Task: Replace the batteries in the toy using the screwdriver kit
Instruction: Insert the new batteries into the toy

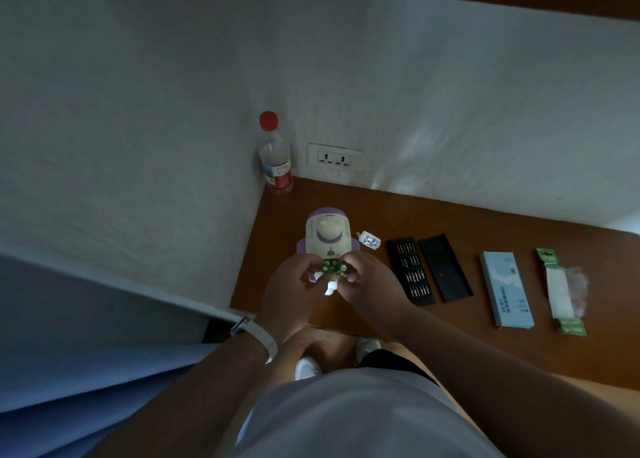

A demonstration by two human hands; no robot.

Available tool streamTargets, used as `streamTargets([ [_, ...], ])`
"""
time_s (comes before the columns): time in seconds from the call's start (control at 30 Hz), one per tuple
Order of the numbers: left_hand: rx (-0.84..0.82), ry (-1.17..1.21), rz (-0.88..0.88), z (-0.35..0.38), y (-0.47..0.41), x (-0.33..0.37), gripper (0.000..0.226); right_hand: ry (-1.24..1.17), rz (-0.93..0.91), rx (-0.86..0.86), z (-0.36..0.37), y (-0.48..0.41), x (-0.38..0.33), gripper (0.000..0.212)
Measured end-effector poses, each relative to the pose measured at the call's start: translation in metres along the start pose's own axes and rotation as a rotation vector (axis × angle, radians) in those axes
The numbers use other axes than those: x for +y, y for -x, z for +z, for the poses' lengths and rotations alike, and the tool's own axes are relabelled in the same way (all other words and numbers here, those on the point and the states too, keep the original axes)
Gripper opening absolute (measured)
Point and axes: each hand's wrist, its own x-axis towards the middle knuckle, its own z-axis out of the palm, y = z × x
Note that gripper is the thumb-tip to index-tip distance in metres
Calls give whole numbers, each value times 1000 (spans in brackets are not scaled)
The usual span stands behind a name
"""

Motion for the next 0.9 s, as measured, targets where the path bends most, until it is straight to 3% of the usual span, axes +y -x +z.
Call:
streamTargets([
  [0.37,-11,-158,80,7,-4,-2,20,49,-110,-19,0,-3,5,20],
  [0.6,-12,-134,95,6,-2,-6,22,37,-120,-47,-2,-2,8,22],
  [0.77,38,-7,-4,7,-4,-17,28,-33,-45,-9,-1,0,13,18],
  [0.9,57,114,-159,4,-13,-20,39,-152,82,43,2,-2,16,30],
])
